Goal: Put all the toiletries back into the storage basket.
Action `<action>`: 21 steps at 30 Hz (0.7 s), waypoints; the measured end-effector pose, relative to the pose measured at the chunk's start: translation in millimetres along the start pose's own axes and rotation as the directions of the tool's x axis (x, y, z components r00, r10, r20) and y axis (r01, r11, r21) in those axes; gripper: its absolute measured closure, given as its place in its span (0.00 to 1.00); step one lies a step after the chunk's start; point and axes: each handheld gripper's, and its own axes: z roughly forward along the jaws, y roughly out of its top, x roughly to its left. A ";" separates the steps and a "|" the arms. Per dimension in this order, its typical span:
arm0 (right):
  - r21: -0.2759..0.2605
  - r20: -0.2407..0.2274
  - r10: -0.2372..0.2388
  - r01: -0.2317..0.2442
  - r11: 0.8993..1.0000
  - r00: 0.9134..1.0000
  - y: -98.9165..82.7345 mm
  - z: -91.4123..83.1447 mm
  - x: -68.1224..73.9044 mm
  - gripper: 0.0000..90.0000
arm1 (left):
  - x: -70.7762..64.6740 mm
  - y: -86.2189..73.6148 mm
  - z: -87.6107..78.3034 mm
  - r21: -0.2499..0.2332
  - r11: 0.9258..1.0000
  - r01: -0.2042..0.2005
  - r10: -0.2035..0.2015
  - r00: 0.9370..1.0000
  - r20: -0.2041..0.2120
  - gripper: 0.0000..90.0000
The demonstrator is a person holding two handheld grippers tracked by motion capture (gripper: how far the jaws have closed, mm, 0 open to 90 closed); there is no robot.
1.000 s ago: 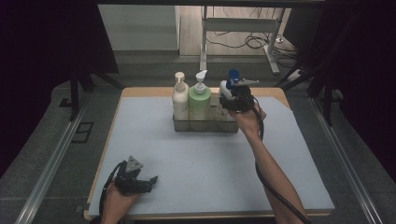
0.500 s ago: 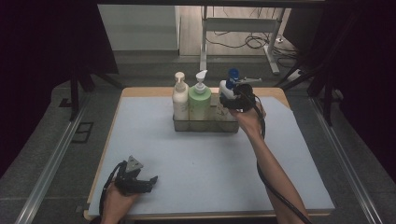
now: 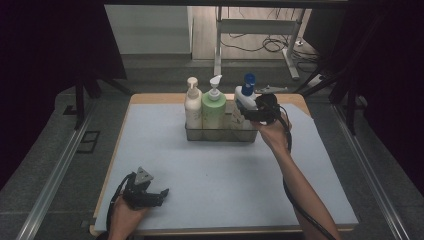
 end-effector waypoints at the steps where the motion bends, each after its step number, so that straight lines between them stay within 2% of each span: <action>1: 0.003 -0.003 -0.003 0.003 1.000 1.000 -1.3 -1.2 -0.2 0.42 | 0.0 0.0 0.0 0.000 1.000 0.000 0.000 1.000 0.000 0.13; 8: 0.010 -0.014 -0.016 0.016 1.000 1.000 -13.1 -12.7 -1.6 0.50 | -0.1 0.0 0.0 0.000 1.000 0.000 0.000 1.000 -0.001 0.13; 15: 0.014 -0.057 0.017 -0.016 1.000 0.998 -22.8 -22.3 -10.5 0.66 | -0.1 0.0 0.0 0.000 1.000 0.000 0.000 1.000 -0.001 0.13; 21: 0.018 -0.047 -0.015 0.016 1.000 0.999 -30.8 -27.0 -13.9 0.82 | -0.1 0.0 0.1 0.000 1.000 0.000 0.000 1.000 -0.001 0.13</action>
